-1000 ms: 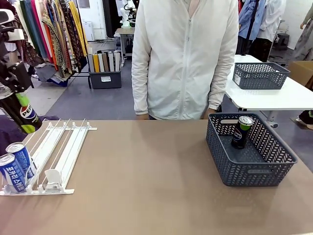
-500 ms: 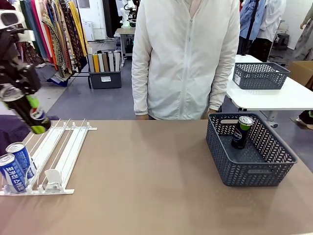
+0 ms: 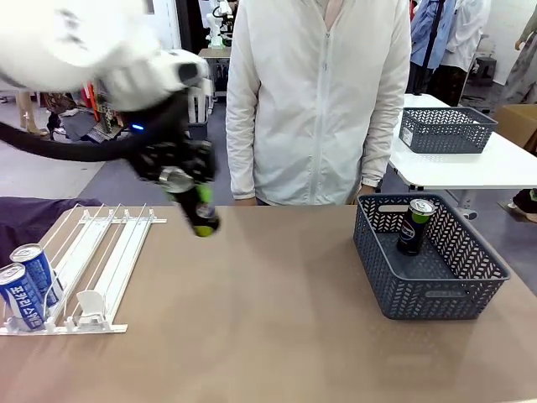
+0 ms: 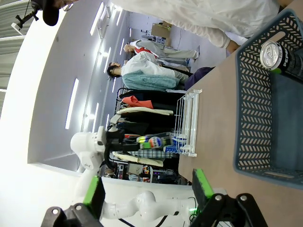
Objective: Retrieve and store the cans from the dispenser.
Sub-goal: Pick up the last remaining can from one row of the Automatic Can Dispenser and place it in the middle of the table.
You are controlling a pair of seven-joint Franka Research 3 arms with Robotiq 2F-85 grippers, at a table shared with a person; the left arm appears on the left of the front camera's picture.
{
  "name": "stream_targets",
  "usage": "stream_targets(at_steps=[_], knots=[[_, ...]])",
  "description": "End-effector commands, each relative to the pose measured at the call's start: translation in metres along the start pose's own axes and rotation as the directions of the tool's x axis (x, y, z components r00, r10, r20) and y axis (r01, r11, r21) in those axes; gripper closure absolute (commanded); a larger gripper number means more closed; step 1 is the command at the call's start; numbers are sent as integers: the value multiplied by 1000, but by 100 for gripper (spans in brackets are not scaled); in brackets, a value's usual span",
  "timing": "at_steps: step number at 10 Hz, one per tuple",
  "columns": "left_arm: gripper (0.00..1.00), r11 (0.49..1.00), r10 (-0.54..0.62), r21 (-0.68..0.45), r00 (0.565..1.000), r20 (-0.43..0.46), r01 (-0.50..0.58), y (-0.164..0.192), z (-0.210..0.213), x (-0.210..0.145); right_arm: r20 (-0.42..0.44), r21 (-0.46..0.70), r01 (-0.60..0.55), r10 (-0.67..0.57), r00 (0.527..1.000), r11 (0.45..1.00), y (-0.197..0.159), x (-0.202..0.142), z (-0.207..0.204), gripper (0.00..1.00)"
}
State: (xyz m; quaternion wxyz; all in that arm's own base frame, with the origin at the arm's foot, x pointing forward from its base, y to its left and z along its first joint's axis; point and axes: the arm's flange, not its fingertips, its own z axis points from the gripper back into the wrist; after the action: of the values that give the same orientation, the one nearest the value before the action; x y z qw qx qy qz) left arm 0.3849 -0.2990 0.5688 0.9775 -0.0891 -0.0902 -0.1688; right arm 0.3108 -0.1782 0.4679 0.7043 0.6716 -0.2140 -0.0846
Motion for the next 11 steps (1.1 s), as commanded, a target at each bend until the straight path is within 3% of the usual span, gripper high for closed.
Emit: stream_targets(at_steps=[1,3,5,8,11], knots=[[100,994,-106,15,993,-52,107,-36,-25,63,-10,-5,-25,25,1000,1000,0,0,2,0],[100,972,-209,74,968,-142,221,-84,-79,91,-10,-5,-25,25,1000,1000,0,0,2,0],[100,968,-216,75,948,-233,239,-95,-117,92,-10,-5,-25,25,1000,1000,0,0,2,0],[100,954,-244,119,944,-223,274,-98,-161,81,-10,-5,-25,25,1000,1000,0,0,2,0],[100,959,-213,145,956,-204,244,-80,-174,80,-10,-5,-25,25,1000,1000,0,0,2,0]])
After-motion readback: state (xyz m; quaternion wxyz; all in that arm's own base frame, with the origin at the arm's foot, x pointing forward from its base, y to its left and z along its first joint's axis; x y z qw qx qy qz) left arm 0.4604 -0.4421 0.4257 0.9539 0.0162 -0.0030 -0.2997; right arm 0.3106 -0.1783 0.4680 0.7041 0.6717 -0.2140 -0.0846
